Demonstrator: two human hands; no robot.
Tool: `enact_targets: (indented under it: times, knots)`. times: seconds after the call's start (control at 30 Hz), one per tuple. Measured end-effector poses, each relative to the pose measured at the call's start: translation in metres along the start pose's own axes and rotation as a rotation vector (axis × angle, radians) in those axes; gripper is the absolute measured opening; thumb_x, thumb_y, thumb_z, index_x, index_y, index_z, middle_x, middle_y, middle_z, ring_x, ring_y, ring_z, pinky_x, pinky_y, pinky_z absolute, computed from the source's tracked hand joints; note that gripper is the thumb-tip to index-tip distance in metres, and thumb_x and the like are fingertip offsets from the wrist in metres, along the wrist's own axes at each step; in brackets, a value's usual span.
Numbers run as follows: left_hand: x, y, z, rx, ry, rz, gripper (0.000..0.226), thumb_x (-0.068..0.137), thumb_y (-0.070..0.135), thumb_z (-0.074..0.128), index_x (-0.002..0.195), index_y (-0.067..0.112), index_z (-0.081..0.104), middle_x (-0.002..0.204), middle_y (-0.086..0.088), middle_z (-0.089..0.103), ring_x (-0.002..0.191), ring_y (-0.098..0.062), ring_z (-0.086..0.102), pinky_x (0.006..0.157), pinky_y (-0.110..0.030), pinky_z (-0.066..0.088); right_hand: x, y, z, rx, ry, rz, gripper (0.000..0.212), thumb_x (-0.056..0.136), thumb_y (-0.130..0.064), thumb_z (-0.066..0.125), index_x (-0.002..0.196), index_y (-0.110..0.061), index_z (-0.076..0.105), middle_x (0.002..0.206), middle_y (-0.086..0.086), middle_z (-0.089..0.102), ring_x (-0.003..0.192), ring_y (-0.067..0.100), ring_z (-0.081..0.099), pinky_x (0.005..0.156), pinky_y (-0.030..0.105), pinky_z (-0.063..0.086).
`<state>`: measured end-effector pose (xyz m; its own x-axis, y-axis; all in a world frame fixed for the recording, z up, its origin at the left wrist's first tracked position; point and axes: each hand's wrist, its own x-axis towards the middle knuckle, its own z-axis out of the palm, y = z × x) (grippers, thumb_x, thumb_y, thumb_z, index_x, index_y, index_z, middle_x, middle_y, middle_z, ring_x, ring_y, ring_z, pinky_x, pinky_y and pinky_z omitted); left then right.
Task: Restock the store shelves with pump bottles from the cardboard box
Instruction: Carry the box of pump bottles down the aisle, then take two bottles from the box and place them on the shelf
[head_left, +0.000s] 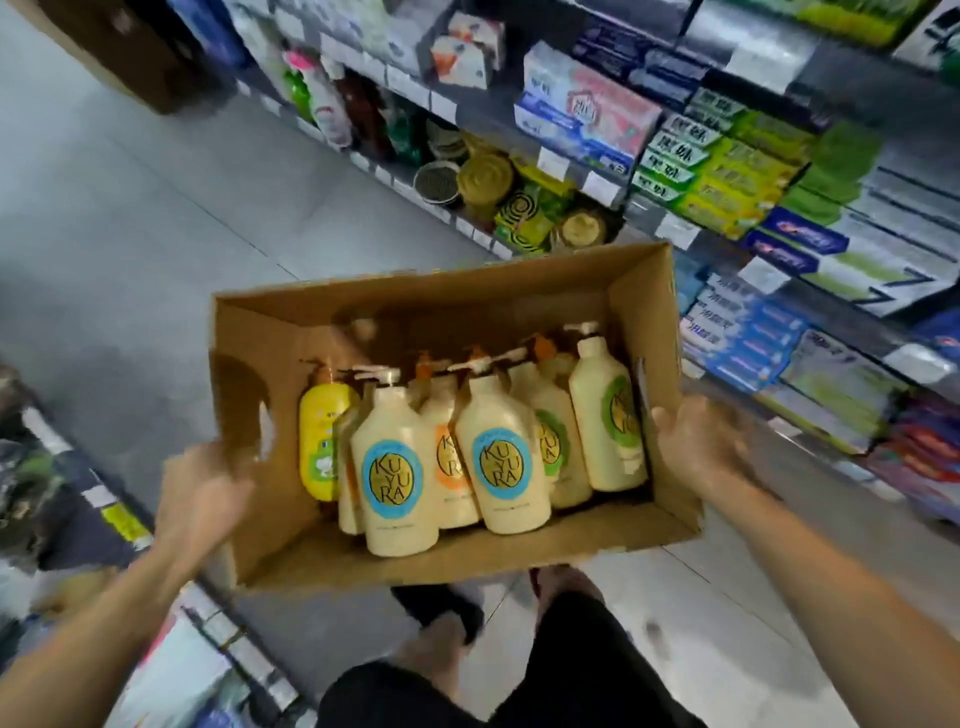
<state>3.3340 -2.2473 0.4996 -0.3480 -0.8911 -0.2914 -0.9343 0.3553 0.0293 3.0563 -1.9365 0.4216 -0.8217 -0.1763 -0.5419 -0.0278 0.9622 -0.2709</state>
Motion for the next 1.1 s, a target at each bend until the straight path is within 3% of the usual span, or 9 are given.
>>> enact_targets:
  times: [0.1,0.17,0.23,0.33,0.43,0.5,0.73,0.87,1.1]
  knots:
    - [0.085,-0.003,0.034,0.015,-0.079,0.106,0.018,0.081,0.0,0.057,0.072,-0.016,0.06,0.075,-0.038,0.061,0.076,-0.054,0.061,0.069,-0.055,0.047,0.027,-0.019,0.027,0.013,0.012,0.056,0.035,0.098,-0.028,0.049,0.099,0.005,0.062,0.098,0.021,0.063,0.088,0.032,0.059,0.069,0.031,0.039]
    - [0.157,-0.01,0.071,-0.024,-0.123,0.157,0.021,0.074,0.005,0.052,0.056,-0.004,0.053,0.057,-0.028,0.054,0.064,-0.052,0.06,0.064,-0.044,0.05,0.042,-0.028,0.048,0.063,-0.011,0.133,0.034,0.099,-0.026,0.048,0.1,0.005,0.061,0.095,0.019,0.06,0.087,0.032,0.057,0.068,0.03,0.036]
    - [0.198,0.02,0.078,-0.062,-0.119,0.177,0.023,0.081,0.013,0.054,0.062,0.0,0.053,0.061,-0.018,0.05,0.064,-0.042,0.06,0.061,-0.037,0.047,0.056,-0.037,0.074,0.104,0.001,0.213,0.03,0.098,-0.024,0.051,0.097,0.004,0.063,0.096,0.021,0.062,0.085,0.031,0.057,0.068,0.029,0.035]
    - [0.25,0.052,0.107,-0.037,-0.162,0.321,0.013,0.086,0.006,0.062,0.086,-0.007,0.061,0.077,-0.028,0.06,0.074,-0.043,0.06,0.065,-0.041,0.043,0.08,-0.048,0.127,0.179,0.074,0.334,0.028,0.095,-0.025,0.055,0.095,0.002,0.066,0.097,0.021,0.065,0.09,0.034,0.062,0.069,0.028,0.038]
    - [0.309,0.059,0.161,-0.033,-0.22,0.454,0.007,0.082,0.0,0.06,0.077,0.002,0.063,0.075,-0.025,0.065,0.077,-0.043,0.066,0.062,-0.039,0.048,0.11,-0.051,0.19,0.217,0.118,0.408,0.032,0.094,-0.027,0.054,0.095,0.004,0.064,0.093,0.022,0.065,0.086,0.035,0.062,0.068,0.028,0.036]
    - [0.352,0.059,0.206,0.07,-0.221,0.528,0.016,0.084,0.013,0.054,0.069,0.009,0.059,0.071,-0.022,0.064,0.074,-0.042,0.065,0.057,-0.033,0.038,0.133,-0.049,0.237,0.228,0.139,0.458,0.039,0.094,-0.033,0.05,0.094,0.003,0.063,0.088,0.021,0.062,0.082,0.034,0.06,0.068,0.029,0.035]
    - [0.426,0.065,0.343,0.161,-0.199,0.644,0.017,0.086,0.002,0.054,0.082,-0.011,0.063,0.085,-0.036,0.064,0.083,-0.051,0.06,0.069,-0.047,0.048,0.204,-0.025,0.367,0.171,0.154,0.429,0.021,0.095,-0.023,0.054,0.078,-0.011,0.049,0.077,0.012,0.049,0.074,0.025,0.048,0.066,0.03,0.035]
    - [0.454,0.07,0.39,0.173,-0.21,0.712,0.019,0.09,0.005,0.054,0.086,-0.011,0.062,0.084,-0.033,0.064,0.08,-0.048,0.062,0.066,-0.045,0.049,0.224,-0.008,0.41,0.19,0.145,0.436,0.036,0.095,-0.019,0.055,0.061,-0.017,0.042,0.064,0.003,0.047,0.063,0.024,0.049,0.053,0.023,0.029]
    - [0.472,0.083,0.443,0.197,-0.237,0.733,0.018,0.092,0.008,0.053,0.084,-0.007,0.06,0.077,-0.024,0.06,0.073,-0.042,0.06,0.062,-0.04,0.047,0.245,0.003,0.441,0.156,0.169,0.441,0.024,0.095,-0.016,0.055,0.075,-0.003,0.056,0.07,0.01,0.052,0.055,0.019,0.043,0.052,0.023,0.028]
